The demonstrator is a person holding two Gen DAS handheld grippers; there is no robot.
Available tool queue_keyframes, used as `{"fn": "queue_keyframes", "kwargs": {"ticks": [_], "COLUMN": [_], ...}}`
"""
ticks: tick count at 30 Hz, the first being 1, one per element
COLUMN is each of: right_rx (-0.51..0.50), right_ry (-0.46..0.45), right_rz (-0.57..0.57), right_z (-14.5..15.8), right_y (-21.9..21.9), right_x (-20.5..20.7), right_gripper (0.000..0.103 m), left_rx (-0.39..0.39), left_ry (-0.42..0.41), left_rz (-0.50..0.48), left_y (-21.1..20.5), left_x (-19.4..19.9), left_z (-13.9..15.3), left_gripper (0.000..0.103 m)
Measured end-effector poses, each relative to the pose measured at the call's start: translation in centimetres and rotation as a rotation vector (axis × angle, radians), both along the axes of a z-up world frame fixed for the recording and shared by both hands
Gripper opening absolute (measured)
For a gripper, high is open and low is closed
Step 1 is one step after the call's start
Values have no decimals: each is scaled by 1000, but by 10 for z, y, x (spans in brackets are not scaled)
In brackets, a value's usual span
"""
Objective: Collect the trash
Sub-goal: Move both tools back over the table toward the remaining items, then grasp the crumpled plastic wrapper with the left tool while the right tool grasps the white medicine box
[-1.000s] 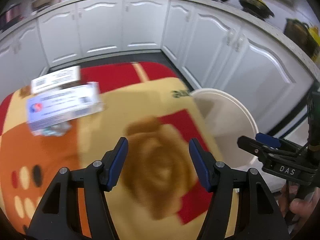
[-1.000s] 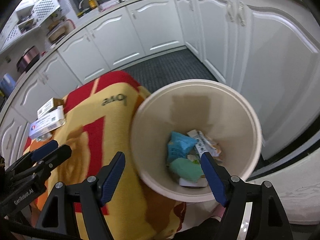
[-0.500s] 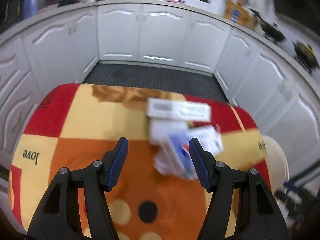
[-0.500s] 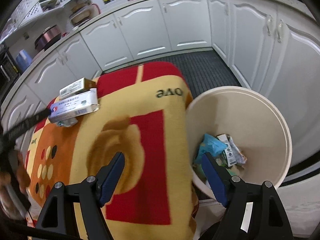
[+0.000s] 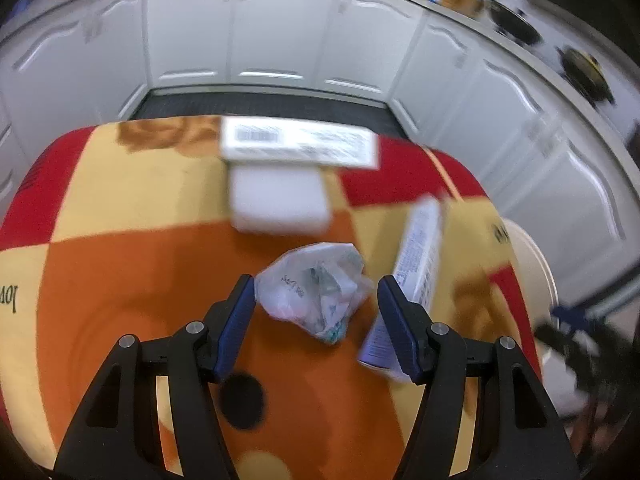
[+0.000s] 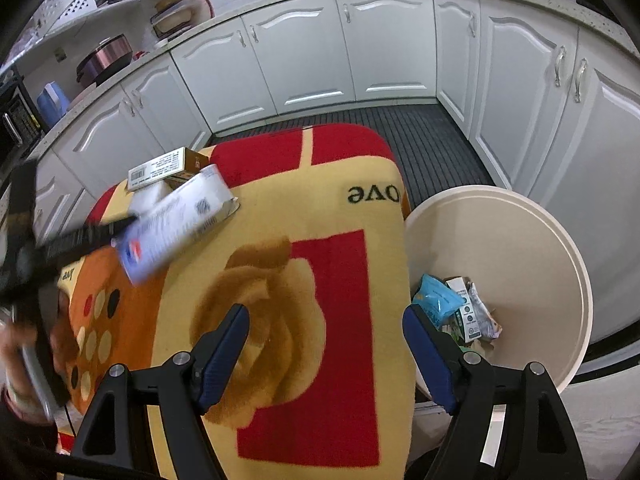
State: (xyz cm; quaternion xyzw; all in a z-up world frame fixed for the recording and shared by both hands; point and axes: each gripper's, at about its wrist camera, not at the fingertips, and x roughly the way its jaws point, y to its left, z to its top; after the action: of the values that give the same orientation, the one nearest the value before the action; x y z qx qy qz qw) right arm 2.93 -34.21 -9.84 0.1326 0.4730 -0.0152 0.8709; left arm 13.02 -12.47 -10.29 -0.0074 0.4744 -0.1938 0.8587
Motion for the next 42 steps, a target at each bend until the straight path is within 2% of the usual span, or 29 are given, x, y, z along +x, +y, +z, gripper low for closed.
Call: {"fn": "queue_keyframes", "kwargs": {"ticks": [5,8,12,15,18,21,23,25,26,27,33,37,40,42], "right_rx": [25,39,74,79,68,66,68,68,69,69,141,144,59,-15], "right_ry": [8,5,13,20,25,30,31,29,27,28,31,77,53,50], "right_rz": [-3,19,44,63,78,81,82,88,92,93,105,106,124,157], "right_z": [0,1,-3,-5,-6,-6,-6,-5,-5,-5,-9,-21,-21,-22], "right_y": [3,12,25,36,45,47,49,53,55,58,82,104,122,134], "right_x": [7,12,20,24,27,29,30,33,36,38,64,86,96,99], "right_gripper": [77,78,81,81,81,81,81,81,81,81,81,81,81,70], "left_rx": [-75,-61,-13,-43,-63,-73,-69,-48,-35,-26,-30,-9,-10,-17], "left_ry": [27,28,-11,-9,32,67,48,34,36,37,18,-13,-7,-3], "left_rz": [-31,-32,31,38,0,2,4,-28,-41,-45,42,100,112,116], "left_y": [18,31,48,54,45,40,37,32,30,31,61,83,91,96], "left_x": [-13,-17,-13,-7,3,11,9,4,2,0,-12,-21,-26,-28], "left_z": [4,4,3,1,-8,-18,-18,-17,-18,-17,-5,0,-2,-3], "left_gripper": [62,62,62,62,62,62,60,37,18,15,12,12,12,12]}}
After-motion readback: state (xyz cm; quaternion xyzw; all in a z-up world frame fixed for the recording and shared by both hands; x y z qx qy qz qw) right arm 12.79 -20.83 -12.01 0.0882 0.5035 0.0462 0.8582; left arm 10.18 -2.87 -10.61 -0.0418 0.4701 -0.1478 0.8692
